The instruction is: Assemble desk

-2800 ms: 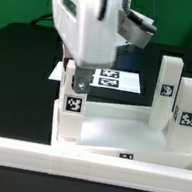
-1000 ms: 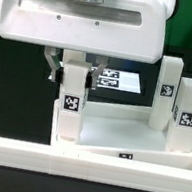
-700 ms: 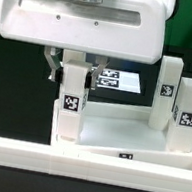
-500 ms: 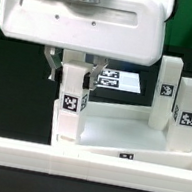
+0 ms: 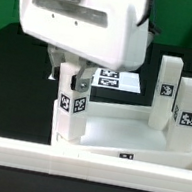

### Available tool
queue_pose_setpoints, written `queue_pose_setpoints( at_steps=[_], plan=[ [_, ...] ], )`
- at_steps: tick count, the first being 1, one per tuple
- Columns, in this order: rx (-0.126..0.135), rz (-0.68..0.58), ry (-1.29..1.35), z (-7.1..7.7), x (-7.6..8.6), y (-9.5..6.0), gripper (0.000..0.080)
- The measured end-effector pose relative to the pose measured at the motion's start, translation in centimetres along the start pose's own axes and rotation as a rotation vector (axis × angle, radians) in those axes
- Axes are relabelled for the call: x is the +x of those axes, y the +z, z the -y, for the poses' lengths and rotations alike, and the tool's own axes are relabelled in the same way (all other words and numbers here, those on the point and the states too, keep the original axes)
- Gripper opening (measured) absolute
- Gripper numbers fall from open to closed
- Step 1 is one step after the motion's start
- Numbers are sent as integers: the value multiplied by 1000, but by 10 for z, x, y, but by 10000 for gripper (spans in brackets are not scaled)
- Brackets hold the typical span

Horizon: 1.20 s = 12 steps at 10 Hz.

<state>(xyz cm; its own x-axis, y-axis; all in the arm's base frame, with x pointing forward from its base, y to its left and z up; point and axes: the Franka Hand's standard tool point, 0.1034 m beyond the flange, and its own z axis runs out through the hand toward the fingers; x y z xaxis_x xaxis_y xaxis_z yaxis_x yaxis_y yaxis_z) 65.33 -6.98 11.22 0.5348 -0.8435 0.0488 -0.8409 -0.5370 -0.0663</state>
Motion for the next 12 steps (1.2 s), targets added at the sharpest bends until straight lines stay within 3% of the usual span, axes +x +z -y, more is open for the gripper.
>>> queue_pose_setpoints(
  at_steps=[4, 7, 8, 9, 10, 12],
  plan=[
    [-8, 9, 387, -5, 1, 1, 290],
    [-8, 22, 536, -7, 2, 1, 290],
    [-8, 22, 511, -7, 1, 1, 404],
    [-14, 27, 449, -7, 0, 1, 404],
    [-14, 28, 431, -6, -3, 2, 589],
    [-10, 28, 208, -2, -7, 0, 636]
  ],
)
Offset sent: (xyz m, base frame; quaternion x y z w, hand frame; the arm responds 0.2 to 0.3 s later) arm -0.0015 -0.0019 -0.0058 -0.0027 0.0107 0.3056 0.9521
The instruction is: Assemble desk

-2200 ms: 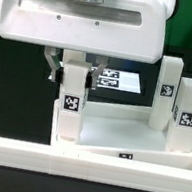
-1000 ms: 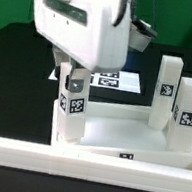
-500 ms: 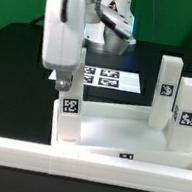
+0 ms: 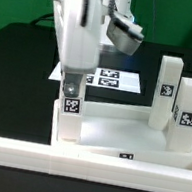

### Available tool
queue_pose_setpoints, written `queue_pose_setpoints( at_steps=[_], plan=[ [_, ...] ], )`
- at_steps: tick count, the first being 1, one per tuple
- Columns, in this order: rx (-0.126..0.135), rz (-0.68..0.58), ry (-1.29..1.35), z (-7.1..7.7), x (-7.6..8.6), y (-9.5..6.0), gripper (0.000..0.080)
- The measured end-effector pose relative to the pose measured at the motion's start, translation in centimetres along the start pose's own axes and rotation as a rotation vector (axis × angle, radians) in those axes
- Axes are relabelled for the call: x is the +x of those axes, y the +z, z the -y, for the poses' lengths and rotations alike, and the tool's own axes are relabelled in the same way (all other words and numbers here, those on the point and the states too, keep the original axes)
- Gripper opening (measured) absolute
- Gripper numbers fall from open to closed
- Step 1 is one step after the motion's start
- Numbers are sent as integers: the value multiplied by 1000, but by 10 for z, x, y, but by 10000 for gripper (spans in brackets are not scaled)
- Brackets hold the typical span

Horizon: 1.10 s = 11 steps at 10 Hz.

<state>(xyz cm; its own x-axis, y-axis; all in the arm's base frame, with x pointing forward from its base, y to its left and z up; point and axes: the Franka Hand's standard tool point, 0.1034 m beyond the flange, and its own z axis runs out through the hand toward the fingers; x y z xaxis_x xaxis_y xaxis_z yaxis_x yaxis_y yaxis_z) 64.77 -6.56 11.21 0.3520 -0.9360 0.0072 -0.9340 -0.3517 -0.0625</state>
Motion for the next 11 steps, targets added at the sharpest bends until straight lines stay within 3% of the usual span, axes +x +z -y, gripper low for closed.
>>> queue_pose_setpoints(
  at_steps=[5, 7, 11],
  plan=[
    [3, 0, -367, 1, -2, -1, 649],
    [-11, -6, -602, 3, -10, 0, 649],
    [-15, -14, -930, 2, -9, 1, 649]
  ],
)
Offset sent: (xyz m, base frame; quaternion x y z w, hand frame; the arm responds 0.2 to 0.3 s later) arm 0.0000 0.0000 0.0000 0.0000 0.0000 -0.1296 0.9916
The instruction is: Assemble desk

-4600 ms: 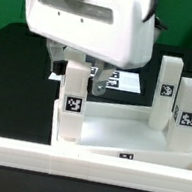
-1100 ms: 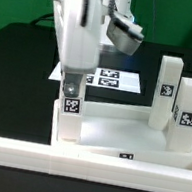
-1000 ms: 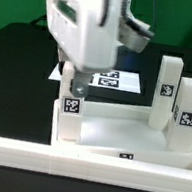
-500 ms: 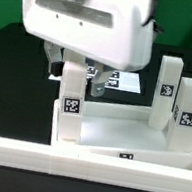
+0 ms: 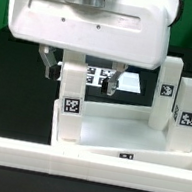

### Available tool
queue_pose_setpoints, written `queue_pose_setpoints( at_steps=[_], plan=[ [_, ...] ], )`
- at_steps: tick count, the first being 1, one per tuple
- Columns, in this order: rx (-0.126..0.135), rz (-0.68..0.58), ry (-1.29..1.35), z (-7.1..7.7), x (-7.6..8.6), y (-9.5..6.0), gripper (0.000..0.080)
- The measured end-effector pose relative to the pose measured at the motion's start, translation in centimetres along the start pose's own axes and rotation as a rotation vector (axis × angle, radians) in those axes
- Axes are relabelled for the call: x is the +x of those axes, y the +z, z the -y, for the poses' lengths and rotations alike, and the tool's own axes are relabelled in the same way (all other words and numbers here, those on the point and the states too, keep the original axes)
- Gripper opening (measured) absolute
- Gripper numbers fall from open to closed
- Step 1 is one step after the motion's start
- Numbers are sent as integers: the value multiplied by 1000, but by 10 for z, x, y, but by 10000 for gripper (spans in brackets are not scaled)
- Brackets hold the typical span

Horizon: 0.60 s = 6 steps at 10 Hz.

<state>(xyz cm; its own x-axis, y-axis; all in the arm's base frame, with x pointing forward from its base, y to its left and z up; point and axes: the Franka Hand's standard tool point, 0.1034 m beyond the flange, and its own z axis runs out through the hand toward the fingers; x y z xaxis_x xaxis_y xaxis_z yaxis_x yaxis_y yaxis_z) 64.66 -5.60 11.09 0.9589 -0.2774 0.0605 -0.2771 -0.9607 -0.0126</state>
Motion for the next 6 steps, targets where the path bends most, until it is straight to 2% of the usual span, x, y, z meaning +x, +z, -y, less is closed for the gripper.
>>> queue_pose_setpoints(
  at_steps=[4, 5, 6],
  plan=[
    [-3, 0, -262, -2, 1, 0, 649],
    [-12, 2, -335, -4, 1, 0, 539],
    [-12, 2, -314, -4, 1, 0, 539]
  ],
)
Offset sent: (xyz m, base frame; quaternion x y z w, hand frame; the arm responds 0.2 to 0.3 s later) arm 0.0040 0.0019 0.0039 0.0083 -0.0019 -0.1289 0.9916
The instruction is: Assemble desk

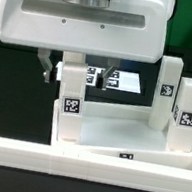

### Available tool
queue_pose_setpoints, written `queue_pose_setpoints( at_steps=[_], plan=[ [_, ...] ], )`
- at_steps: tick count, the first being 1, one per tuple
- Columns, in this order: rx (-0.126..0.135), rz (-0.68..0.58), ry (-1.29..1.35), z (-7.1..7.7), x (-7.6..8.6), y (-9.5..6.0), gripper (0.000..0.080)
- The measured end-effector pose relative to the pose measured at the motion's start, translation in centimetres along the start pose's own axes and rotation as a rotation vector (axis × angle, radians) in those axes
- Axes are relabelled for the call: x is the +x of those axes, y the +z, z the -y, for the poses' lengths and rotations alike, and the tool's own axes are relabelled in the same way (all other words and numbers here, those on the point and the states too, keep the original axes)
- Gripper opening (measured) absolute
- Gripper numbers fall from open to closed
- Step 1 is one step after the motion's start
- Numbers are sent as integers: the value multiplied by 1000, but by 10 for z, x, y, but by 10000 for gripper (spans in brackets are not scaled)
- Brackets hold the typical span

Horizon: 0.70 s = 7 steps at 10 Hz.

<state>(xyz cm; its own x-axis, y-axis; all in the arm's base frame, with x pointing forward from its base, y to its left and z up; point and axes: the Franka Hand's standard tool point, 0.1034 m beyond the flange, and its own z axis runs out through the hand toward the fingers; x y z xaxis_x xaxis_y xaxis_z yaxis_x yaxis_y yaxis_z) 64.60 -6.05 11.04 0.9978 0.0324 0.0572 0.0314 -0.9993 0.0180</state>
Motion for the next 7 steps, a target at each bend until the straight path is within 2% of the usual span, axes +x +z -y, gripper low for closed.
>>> queue_pose_setpoints(
  at_steps=[1, 2, 5, 7],
  plan=[
    [0, 0, 0, 0, 0, 0, 339],
    [0, 1, 0, 0, 0, 0, 288],
    [0, 1, 43, 0, 0, 0, 288],
    [11, -1, 271, -2, 0, 1, 288]
  ],
)
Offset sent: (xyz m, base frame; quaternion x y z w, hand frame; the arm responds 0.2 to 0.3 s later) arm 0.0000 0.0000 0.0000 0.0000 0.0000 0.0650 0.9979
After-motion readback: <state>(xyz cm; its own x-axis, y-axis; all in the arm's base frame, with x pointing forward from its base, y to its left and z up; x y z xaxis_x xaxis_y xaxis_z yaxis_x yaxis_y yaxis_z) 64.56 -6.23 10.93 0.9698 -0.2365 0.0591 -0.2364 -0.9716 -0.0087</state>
